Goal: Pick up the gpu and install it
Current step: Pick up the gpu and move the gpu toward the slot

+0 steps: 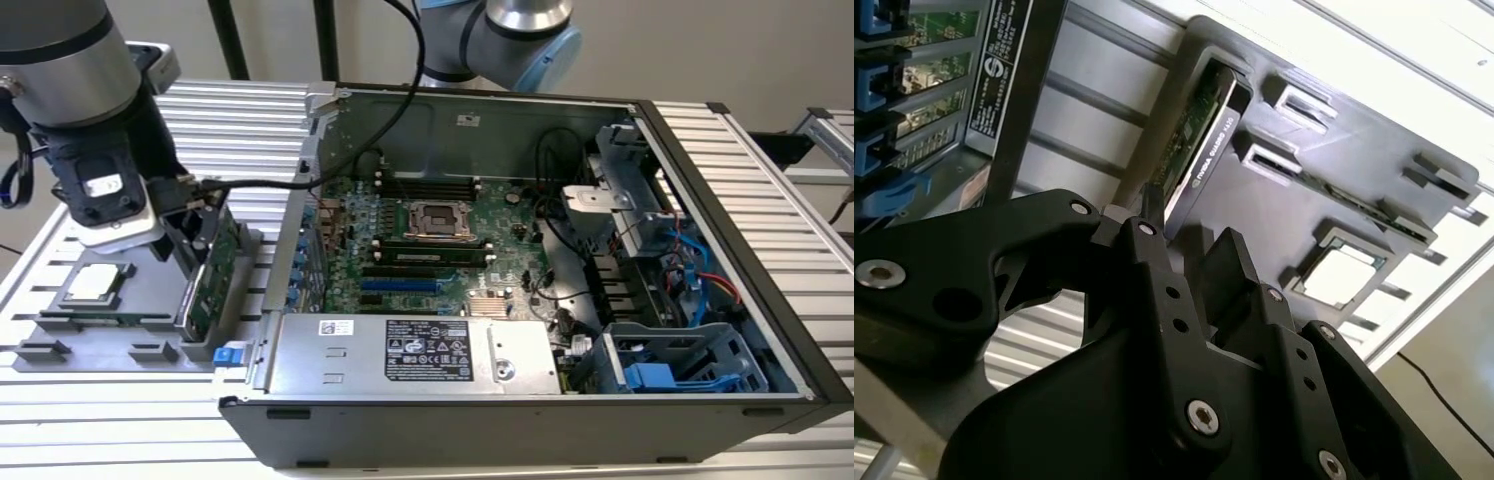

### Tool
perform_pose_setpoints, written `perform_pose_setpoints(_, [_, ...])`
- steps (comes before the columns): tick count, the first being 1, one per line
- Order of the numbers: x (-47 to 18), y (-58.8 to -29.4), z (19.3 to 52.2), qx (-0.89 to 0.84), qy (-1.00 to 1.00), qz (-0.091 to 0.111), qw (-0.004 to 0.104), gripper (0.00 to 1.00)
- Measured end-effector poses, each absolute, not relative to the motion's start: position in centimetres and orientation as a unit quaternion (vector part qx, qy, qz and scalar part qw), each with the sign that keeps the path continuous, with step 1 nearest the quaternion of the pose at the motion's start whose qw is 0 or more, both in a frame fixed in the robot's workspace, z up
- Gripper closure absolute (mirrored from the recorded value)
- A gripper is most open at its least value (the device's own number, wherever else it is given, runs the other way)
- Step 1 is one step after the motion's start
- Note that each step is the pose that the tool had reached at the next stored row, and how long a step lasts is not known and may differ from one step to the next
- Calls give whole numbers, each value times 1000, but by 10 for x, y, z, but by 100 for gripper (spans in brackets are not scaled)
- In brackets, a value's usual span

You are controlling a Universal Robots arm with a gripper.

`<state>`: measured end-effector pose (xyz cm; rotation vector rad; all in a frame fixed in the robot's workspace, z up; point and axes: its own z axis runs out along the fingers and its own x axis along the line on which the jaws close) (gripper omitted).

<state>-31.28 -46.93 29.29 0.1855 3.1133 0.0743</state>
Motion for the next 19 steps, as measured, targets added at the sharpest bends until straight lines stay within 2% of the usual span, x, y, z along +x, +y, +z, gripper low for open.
perform_pose_setpoints(19, [-313,-469,285,59,998,24,11,0])
